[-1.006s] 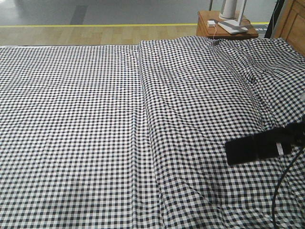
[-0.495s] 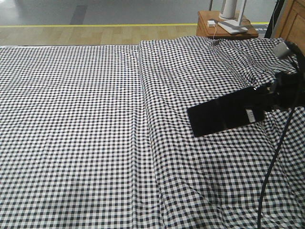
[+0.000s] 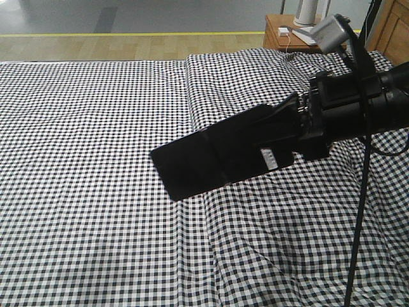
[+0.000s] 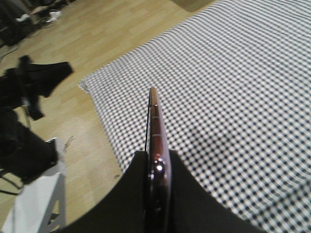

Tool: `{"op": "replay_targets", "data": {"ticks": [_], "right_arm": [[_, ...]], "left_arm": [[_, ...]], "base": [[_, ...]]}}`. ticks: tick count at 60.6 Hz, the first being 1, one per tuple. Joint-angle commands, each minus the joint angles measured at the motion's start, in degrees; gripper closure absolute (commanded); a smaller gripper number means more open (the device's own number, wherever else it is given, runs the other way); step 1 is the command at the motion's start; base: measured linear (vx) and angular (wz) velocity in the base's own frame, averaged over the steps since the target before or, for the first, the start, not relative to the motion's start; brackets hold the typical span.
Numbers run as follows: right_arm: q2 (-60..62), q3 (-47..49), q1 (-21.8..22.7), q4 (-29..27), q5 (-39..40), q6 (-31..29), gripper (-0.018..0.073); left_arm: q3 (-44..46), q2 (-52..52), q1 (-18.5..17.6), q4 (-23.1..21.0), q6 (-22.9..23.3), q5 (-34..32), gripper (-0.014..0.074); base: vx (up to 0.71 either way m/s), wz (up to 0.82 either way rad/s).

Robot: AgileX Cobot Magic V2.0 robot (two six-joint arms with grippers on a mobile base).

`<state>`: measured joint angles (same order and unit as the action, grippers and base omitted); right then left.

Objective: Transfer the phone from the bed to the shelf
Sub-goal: 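Lift the phone with the right gripper up off the bed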

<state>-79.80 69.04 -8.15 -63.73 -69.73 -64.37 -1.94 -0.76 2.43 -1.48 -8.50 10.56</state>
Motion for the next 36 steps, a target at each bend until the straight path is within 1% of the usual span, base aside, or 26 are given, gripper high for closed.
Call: {"op": "replay_targets", "data": {"ticks": [1,12,18,25,36], "right_arm": [[2.64,1.53,-2.61,-5.17,-4.03,1.29,0.0561],[3.84,1.53,-7.38,-5.39,-4.03,1.40,0.0561],[4.11,1.53,-9.06,-5.68,-4.03,1.40,0.0561],[4.11,1.53,-9.54,-6.99,-4.03,1.40,0.0561],[4.29,1.53,-9.54,-10.53,-4.03,1.35,0.0561]], "left_arm": [[1.22,-0.77,-0.22,-0.52,0.33,-4.15,0.0595],[1.22,-0.77,-0.22,-0.52,0.33,-4.15,0.0595],[1.22,-0.77,-0.22,-0.52,0.33,-4.15,0.0595],[1.22,-0.77,-0.22,-0.52,0.33,-4.15,0.0595],[1.22,-0.77,-0.22,-0.52,0.33,-4.15,0.0595]], "base": [[0.00,0.00],[0.00,0.00],[0.00,0.00],[0.00,0.00],[0.00,0.00]]}}
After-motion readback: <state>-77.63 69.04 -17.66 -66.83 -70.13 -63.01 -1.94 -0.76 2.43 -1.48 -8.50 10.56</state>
